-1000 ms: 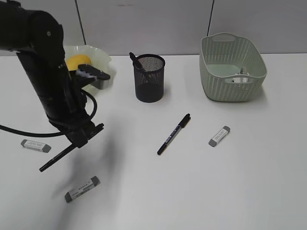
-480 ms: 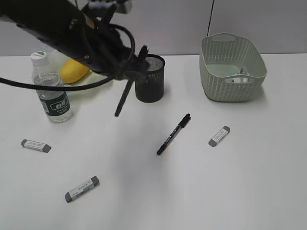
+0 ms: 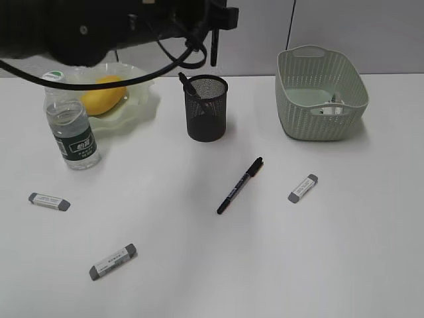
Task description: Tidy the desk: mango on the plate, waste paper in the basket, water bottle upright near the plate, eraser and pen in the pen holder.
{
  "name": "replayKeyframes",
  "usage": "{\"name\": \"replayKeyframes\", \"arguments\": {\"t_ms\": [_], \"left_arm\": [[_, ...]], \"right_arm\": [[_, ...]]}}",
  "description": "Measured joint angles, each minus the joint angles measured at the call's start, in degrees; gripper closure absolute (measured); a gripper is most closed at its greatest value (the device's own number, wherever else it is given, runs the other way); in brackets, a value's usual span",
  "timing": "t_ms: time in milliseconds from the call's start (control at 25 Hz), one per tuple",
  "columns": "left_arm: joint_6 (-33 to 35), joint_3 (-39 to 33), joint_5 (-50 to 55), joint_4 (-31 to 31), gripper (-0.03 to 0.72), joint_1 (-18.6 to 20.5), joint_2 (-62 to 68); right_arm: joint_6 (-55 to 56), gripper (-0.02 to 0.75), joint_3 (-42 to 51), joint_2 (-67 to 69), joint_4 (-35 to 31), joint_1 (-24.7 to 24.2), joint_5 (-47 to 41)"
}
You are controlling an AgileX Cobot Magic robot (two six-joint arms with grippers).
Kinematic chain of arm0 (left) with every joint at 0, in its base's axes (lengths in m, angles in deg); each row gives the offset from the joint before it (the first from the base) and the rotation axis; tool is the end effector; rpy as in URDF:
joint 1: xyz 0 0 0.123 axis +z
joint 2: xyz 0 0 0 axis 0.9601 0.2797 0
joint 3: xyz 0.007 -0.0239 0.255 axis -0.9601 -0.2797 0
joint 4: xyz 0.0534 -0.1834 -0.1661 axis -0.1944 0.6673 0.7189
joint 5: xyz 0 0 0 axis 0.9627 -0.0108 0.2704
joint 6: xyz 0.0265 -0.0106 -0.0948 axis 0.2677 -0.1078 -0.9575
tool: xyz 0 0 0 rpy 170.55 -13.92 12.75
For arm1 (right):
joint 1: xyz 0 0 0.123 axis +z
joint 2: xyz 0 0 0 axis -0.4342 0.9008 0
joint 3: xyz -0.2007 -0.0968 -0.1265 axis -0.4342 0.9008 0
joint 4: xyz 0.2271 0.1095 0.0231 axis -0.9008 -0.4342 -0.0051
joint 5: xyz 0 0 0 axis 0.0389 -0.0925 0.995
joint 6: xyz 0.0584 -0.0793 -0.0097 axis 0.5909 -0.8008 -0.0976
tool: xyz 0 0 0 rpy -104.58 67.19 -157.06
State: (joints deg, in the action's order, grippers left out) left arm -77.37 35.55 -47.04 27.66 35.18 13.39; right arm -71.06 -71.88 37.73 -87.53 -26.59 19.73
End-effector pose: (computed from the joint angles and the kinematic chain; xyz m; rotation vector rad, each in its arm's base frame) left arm 0.3289 -0.2603 0.2621 0.5126 1.7464 -0.5299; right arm 0.0315 0.0044 0.2778 -0.0674 2.0086 0.0079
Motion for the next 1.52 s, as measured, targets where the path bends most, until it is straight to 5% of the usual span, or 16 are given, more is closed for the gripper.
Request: {"name": "replayKeyframes", "arguments": {"t_ms": [400, 1160, 1280, 1520], "left_arm": [[0.0, -0.2, -24.8, 0.1, 0.602, 4.2, 12.8], [-6.0, 1.8, -30.4, 1.4, 0.596, 5.7, 23.3], [-8.5, 1.8, -30.4, 1.1, 0.531, 5.7, 24.0], [-11.6, 1.8, -29.1, 0.0, 0.238, 5.7, 24.5]], "right_arm": [[0.0, 0.398, 0.0, 0.0, 0.0, 0.0, 0.0], [0.0, 0.398, 0.0, 0.0, -0.1, 0.0, 0.1], [0.0, 0.398, 0.0, 0.0, -0.1, 0.0, 0.1], [0.0, 0.398, 0.0, 0.0, -0.1, 0.0, 0.1]]}}
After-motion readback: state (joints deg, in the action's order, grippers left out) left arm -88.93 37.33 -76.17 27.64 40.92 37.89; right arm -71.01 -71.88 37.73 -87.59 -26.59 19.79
